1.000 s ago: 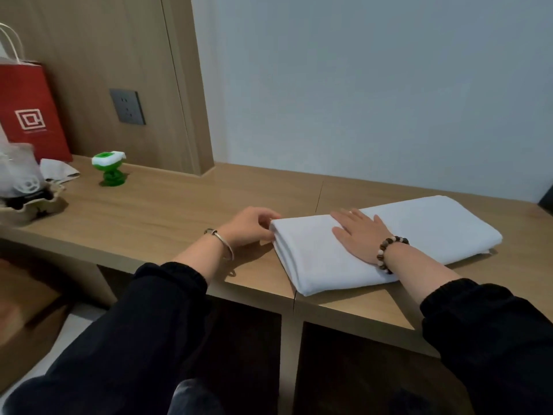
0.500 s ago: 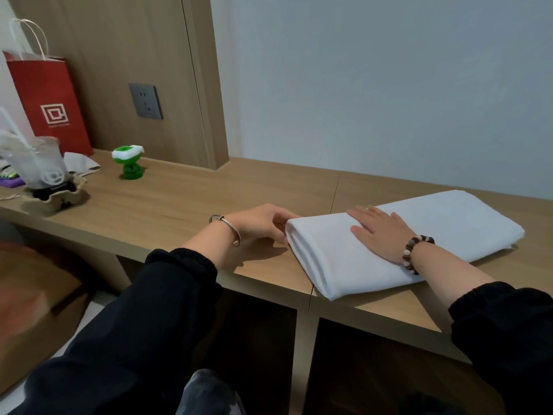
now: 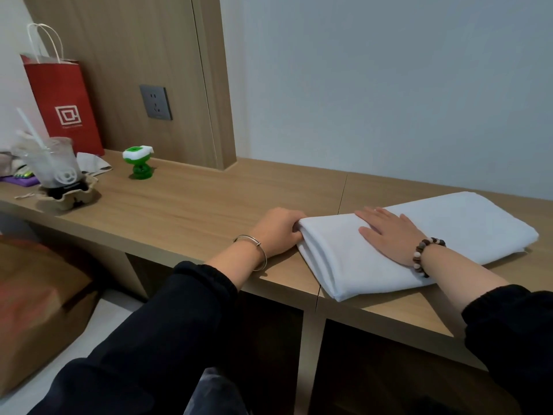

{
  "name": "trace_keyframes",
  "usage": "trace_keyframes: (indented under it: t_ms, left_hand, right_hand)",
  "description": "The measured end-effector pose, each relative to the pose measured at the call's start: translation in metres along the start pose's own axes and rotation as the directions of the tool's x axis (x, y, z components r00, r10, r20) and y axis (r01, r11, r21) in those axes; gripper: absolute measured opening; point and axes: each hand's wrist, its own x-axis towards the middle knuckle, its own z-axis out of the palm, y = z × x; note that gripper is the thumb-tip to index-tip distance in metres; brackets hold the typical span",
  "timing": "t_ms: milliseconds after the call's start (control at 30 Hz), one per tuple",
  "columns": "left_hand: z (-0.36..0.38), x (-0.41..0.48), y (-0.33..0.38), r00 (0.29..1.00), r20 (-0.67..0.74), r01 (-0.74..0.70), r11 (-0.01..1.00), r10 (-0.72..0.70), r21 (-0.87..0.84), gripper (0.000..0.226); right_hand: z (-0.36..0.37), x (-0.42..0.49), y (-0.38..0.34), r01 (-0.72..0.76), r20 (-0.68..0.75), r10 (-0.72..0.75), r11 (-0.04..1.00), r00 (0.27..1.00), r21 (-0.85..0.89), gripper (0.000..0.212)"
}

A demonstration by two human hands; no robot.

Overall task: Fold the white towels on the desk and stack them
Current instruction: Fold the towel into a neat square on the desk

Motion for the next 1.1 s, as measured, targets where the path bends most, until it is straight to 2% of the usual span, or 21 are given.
trace_keyframes:
  t_ms: [67,133,200,267,333,400,433,500,533,567,600,667,733,800,867,933,967,1033,1100]
  left_hand:
    - [-0.002,0.002,-0.003,0.997,0.015,-0.072,0.979,0.070,0.193,0.021]
    - [-0.004,0.006,-0.009,0.981,0.041,-0.194,0.916,0.192,0.351,0.006]
    - [-0.003,0.008,-0.012,0.961,0.079,-0.271,0.852,0.265,0.448,0.016]
    - [-0.003,0.011,-0.012,0.972,0.140,-0.235,0.849,0.191,0.473,0.027]
    - [-0.002,0.011,-0.010,0.983,0.163,-0.136,0.937,0.086,0.323,0.031]
    - [-0.005,0.012,-0.008,0.980,0.187,0.080,0.996,-0.073,-0.030,0.037]
    - [-0.009,0.015,-0.007,0.954,0.226,0.250,0.940,-0.197,-0.233,0.040]
    - [-0.015,0.021,-0.002,0.829,0.375,0.559,0.651,-0.416,-0.514,0.036]
    - [-0.018,0.024,0.000,0.761,0.445,0.648,0.528,-0.472,-0.548,0.028]
    - [-0.020,0.028,0.001,0.717,0.495,0.697,0.496,-0.491,-0.518,0.025]
    - [-0.021,0.031,0.001,0.699,0.518,0.711,0.554,-0.492,-0.433,0.031]
    - [-0.021,0.036,0.001,0.714,0.536,0.643,0.724,-0.451,-0.249,0.037]
    - [-0.022,0.037,0.003,0.716,0.558,0.583,0.799,-0.420,-0.147,0.036]
    - [-0.022,0.036,0.004,0.726,0.553,0.550,0.828,-0.409,-0.109,0.039]
    - [-0.018,0.036,0.005,0.752,0.519,0.526,0.845,-0.406,-0.101,0.036]
    - [-0.012,0.035,0.005,0.774,0.488,0.522,0.843,-0.403,-0.131,0.033]
    - [-0.010,0.033,0.005,0.783,0.472,0.531,0.831,-0.405,-0.167,0.032]
    - [-0.007,0.031,0.002,0.799,0.437,0.542,0.809,-0.412,-0.228,0.032]
    - [-0.005,0.030,0.001,0.810,0.414,0.540,0.804,-0.415,-0.249,0.031]
  right_hand:
    - [0.001,0.000,0.002,0.007,-0.003,-0.007,1.000,1.000,0.003,0.051]
    - [0.001,0.000,0.004,0.012,-0.016,-0.012,1.000,1.000,0.006,0.050]
    - [0.002,0.000,0.005,0.003,-0.024,-0.003,1.000,1.000,0.008,0.050]
    - [0.002,0.000,0.005,-0.007,-0.022,0.007,1.000,1.000,-0.004,0.050]
    - [0.003,0.001,0.004,-0.015,-0.018,0.015,1.000,1.000,-0.018,0.051]
    - [0.003,0.002,0.003,-0.022,-0.015,0.022,1.000,1.000,-0.018,0.051]
    - [0.003,0.002,0.003,-0.023,-0.014,0.023,1.000,1.000,-0.019,0.051]
    - [0.002,0.002,0.002,-0.023,-0.011,0.022,1.000,1.000,-0.021,0.051]
    - [0.002,0.001,0.002,-0.020,-0.009,0.019,1.000,1.000,-0.020,0.051]
    - [0.002,0.001,0.003,-0.014,-0.008,0.014,1.000,1.000,-0.017,0.050]
    - [0.002,0.000,0.003,-0.008,-0.007,0.007,1.000,1.000,-0.010,0.051]
    - [0.001,-0.001,0.003,-0.002,-0.006,0.002,1.000,1.000,0.014,0.050]
    - [-0.001,-0.002,0.001,-0.012,-0.003,0.012,1.000,1.000,0.026,0.050]
    - [-0.004,-0.006,-0.005,-0.028,0.018,0.027,0.999,0.999,0.045,0.050]
    - [-0.013,-0.011,-0.015,-0.038,-0.002,0.039,0.986,0.999,0.163,0.045]
    - [-0.025,-0.019,-0.036,-0.010,-0.128,0.058,0.938,0.990,0.347,0.033]
    - [-0.032,-0.025,-0.050,0.013,-0.195,0.070,0.917,0.978,0.399,0.040]
    - [-0.043,-0.040,-0.079,0.007,-0.201,0.064,0.942,0.977,0.336,0.059]
    - [-0.042,-0.054,-0.101,0.009,-0.149,0.014,0.988,0.989,0.154,0.062]
